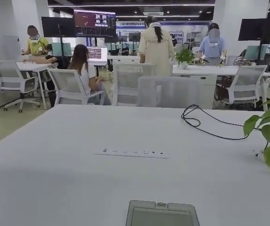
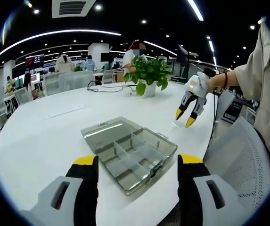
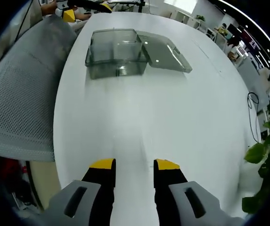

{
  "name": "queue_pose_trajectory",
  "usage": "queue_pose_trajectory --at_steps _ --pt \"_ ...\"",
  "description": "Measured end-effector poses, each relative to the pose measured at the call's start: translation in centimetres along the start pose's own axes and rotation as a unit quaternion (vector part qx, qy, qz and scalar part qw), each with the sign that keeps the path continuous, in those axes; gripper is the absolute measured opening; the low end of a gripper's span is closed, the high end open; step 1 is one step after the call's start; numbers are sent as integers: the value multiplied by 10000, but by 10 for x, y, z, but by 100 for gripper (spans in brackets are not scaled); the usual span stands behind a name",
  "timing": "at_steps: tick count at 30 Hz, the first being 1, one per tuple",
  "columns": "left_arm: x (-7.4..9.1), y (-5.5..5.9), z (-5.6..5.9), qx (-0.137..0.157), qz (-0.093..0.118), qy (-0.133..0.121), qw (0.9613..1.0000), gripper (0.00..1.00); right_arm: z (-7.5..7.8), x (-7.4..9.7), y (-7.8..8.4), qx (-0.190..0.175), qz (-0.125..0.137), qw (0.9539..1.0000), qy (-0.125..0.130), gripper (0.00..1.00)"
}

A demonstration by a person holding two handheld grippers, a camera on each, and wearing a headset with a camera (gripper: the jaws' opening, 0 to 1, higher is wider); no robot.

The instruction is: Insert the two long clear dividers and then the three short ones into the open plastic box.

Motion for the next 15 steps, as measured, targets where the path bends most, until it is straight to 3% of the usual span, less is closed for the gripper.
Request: queue_pose_trajectory --at_steps 4,7,15 --pt "-2 1 0 145 11 -39 9999 64 0 -2 -28 76 356 9991 201 32" --pt "-3 5 -1 187 -107 -81 9997 61 -2 -3 -46 131 617 9976 280 32" --pt "-5 6 4 473 -67 -32 9989 53 -13 -11 -94 449 1148 9919 301 32"
Point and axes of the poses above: the centre of the closed fingertips' face, and the gripper's own axes: x roughly backward along the fingers, z roughly to its right, y roughly out of its underside, the point moved 6 cm from there along x, roughly backward along the fingers, and after that the axes turned 11 degrees about z, right-handed, at the moved point
